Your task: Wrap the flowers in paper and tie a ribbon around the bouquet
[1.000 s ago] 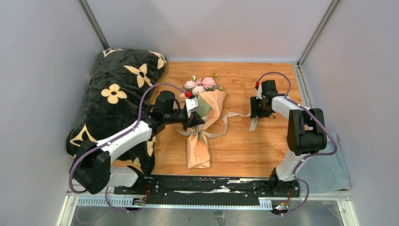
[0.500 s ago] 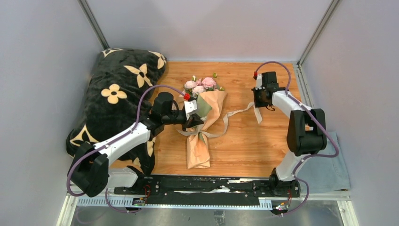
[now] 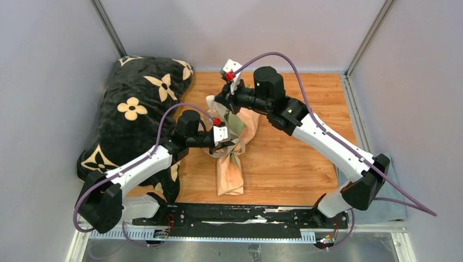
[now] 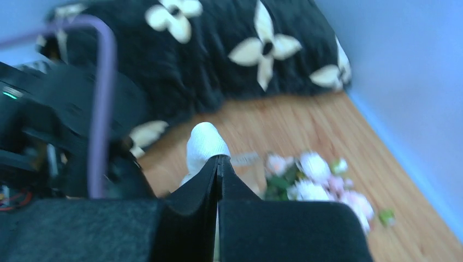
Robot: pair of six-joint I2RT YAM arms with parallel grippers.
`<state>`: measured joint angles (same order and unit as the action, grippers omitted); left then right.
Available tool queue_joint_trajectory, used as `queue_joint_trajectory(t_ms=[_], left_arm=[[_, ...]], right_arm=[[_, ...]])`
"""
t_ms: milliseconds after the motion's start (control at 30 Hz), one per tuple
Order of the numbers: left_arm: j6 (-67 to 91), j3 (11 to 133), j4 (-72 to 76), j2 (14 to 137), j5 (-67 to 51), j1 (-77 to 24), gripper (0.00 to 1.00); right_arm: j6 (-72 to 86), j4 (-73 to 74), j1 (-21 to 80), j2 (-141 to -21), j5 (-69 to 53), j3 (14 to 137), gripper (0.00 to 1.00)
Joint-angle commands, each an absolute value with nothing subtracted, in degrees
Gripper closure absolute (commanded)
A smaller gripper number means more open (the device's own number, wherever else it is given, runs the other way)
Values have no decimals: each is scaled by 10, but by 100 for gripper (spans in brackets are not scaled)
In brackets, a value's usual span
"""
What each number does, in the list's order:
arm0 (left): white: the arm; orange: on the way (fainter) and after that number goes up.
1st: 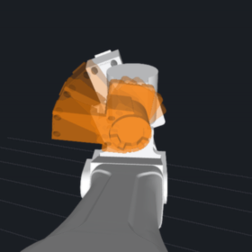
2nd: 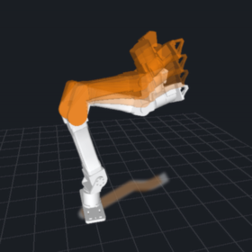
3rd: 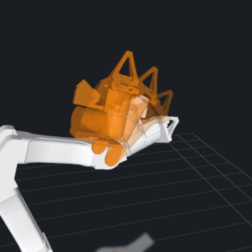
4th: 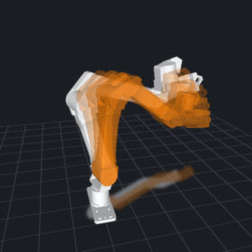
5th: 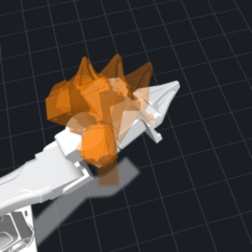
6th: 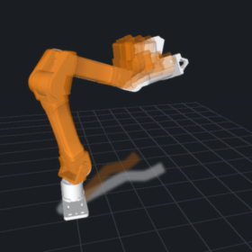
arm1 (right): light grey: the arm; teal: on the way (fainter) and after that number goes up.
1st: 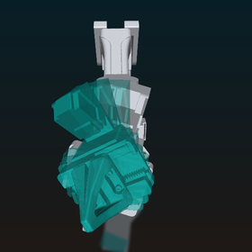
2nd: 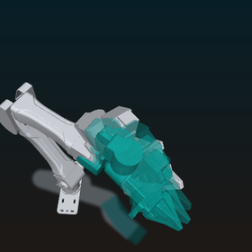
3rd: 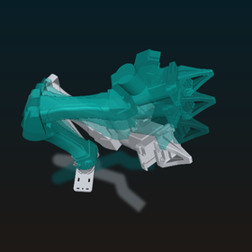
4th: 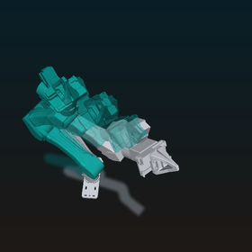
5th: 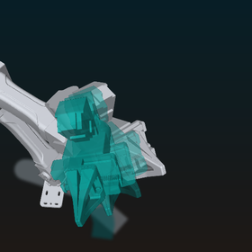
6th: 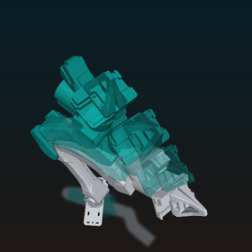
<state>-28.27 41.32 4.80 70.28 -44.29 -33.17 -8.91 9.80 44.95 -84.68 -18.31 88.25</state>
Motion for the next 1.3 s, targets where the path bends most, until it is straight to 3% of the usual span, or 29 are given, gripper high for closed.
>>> queue_joint_trajectory(t_ms=[0, 367, 400, 500, 567, 800, 867, 967, 1067, 1133, 1267], left_arm=[[-353, 398, 14, 670, -443, -347, 100], [-357, 390, -18, 649, -434, -352, 100], [-356, 389, -17, 648, -434, -353, 100], [-341, 382, -11, 643, -431, -353, 100], [-332, 378, -7, 641, -430, -352, 100], [-274, 366, 41, 641, -402, -352, 100], [-259, 366, 52, 639, -388, -352, 100], [-247, 367, 62, 638, -390, -349, 100], [-239, 367, 70, 642, -403, -346, 100], [-221, 370, 81, 646, -403, -343, 100], [-195, 377, 94, 649, -416, -335, 100]], right_arm=[[-86, 89, 501, -896, -227, 940, 100], [-86, 152, 561, -1013, -254, 1073, 99], [-89, 161, 560, -1019, -249, 1077, 92], [-92, 220, 547, -1035, -223, 1107, 46], [-79, 249, 525, -1028, -204, 1115, 28], [-103, 249, 423, -927, -235, 1035, 23], [-131, 204, 378, -861, -299, 949, 24], [-216, 50, 294, -745, -534, 719, 22], [-356, -23, 254, -660, -662, 554, 18], [-427, -26, 254, -643, -698, 493, 18], [-341, -132, 254, -688, -699, 456, 21]])
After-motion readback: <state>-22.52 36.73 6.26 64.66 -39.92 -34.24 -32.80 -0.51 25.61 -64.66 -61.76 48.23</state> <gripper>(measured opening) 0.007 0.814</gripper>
